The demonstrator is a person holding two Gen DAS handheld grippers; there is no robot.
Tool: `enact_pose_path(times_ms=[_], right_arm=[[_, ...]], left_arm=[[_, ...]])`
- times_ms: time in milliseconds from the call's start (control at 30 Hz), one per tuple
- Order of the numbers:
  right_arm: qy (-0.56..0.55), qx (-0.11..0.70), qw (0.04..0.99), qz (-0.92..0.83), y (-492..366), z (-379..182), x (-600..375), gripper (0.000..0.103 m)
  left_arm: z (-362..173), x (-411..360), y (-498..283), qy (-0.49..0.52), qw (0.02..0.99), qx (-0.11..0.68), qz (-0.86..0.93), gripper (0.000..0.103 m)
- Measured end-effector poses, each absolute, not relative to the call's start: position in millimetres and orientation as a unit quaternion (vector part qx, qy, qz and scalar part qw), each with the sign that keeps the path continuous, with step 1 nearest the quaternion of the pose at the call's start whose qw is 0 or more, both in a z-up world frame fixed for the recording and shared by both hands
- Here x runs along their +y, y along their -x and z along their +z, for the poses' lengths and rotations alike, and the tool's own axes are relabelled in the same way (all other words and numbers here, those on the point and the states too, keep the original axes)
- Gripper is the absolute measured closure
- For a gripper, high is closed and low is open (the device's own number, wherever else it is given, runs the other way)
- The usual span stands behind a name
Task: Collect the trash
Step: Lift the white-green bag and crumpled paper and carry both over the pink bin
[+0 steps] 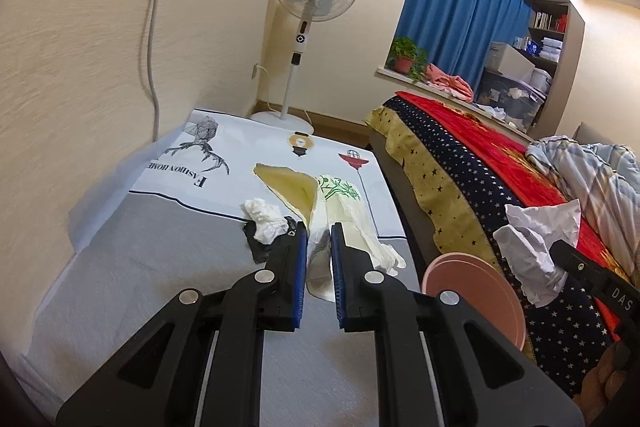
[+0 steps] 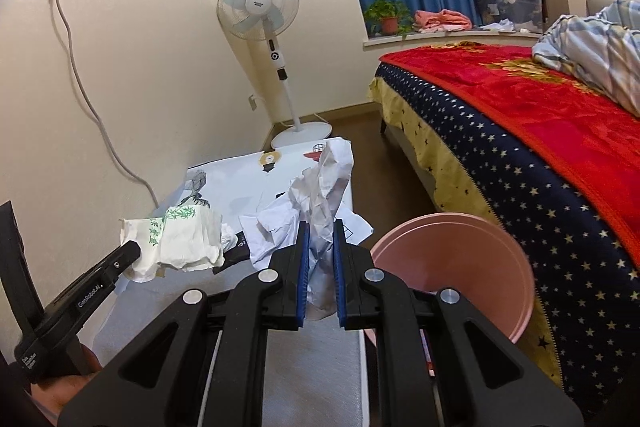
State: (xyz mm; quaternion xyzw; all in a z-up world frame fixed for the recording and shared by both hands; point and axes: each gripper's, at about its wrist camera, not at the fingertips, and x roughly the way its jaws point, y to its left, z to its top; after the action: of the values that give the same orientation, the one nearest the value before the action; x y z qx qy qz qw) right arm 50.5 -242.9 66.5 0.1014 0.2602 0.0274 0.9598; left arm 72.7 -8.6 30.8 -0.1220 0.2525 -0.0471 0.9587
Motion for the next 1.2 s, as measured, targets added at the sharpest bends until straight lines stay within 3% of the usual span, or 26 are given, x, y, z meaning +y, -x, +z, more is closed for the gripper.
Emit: enact_pose_path(times_ms=[1200], right_arm=[[-0.104,0.263,0.959,-0.029,-57.3,52.7,-275.2,0.092]], left_arm=[[12.0,-57.1,-91.8,0.100,0.953,0.271,-0.089,0.091]])
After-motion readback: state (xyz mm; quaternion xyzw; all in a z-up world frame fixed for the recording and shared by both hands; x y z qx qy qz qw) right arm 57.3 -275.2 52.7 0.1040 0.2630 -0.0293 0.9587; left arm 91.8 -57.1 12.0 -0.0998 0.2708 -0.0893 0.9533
